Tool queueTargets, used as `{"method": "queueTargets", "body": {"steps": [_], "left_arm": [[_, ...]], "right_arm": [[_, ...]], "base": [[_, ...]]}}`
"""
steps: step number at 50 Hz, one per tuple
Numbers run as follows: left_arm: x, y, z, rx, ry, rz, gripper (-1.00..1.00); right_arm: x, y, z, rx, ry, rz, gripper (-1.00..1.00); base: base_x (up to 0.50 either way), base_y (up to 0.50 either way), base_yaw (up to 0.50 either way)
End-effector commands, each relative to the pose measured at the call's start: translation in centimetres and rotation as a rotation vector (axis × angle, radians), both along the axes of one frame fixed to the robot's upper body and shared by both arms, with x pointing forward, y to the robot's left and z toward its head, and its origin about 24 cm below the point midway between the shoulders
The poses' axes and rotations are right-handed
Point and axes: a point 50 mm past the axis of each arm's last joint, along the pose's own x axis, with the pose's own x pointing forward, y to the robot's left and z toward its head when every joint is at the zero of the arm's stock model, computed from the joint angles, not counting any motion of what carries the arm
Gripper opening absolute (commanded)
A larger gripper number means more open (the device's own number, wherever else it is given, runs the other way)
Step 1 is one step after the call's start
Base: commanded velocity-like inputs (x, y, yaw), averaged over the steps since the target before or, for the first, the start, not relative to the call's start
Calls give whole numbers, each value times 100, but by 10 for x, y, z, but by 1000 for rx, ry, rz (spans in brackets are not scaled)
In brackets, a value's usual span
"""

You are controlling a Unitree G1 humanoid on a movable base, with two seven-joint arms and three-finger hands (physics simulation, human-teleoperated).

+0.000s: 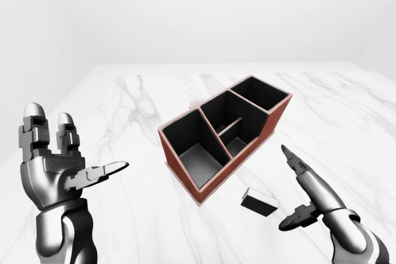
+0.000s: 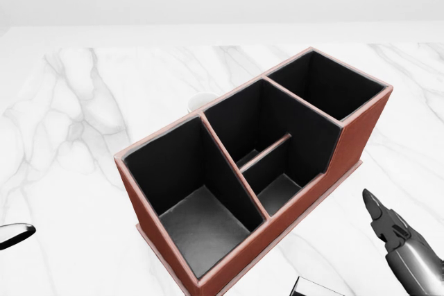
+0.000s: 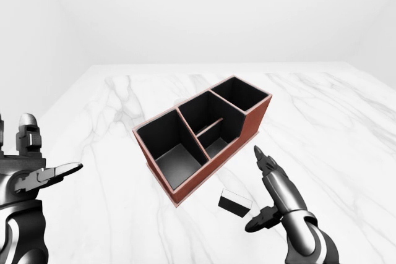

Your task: Pick up the book and place it in the left compartment of the caddy.

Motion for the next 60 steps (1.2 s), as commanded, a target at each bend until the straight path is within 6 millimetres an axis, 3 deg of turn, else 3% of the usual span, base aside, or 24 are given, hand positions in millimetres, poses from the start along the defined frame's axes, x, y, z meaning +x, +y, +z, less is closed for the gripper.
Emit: {"method": "queueTargets", "body": {"steps": [1, 17, 50, 60], "left_arm": [[0, -1, -1, -1, 4, -2, 100], [-1, 2, 0, -4, -2, 4, 100], [0, -1, -2, -3, 8, 0, 100], [-1, 1, 1, -2, -5, 5, 100]], "right_arm": [[7, 5, -14, 32, 53, 43, 100], [12, 13, -34, 90, 129, 97, 100], [10, 5, -36, 64, 148, 79, 100], [19, 4, -37, 45, 154, 91, 100]], "base": [[0, 0, 0], [0, 0, 0], [0, 0, 0], [0, 0, 0]]}}
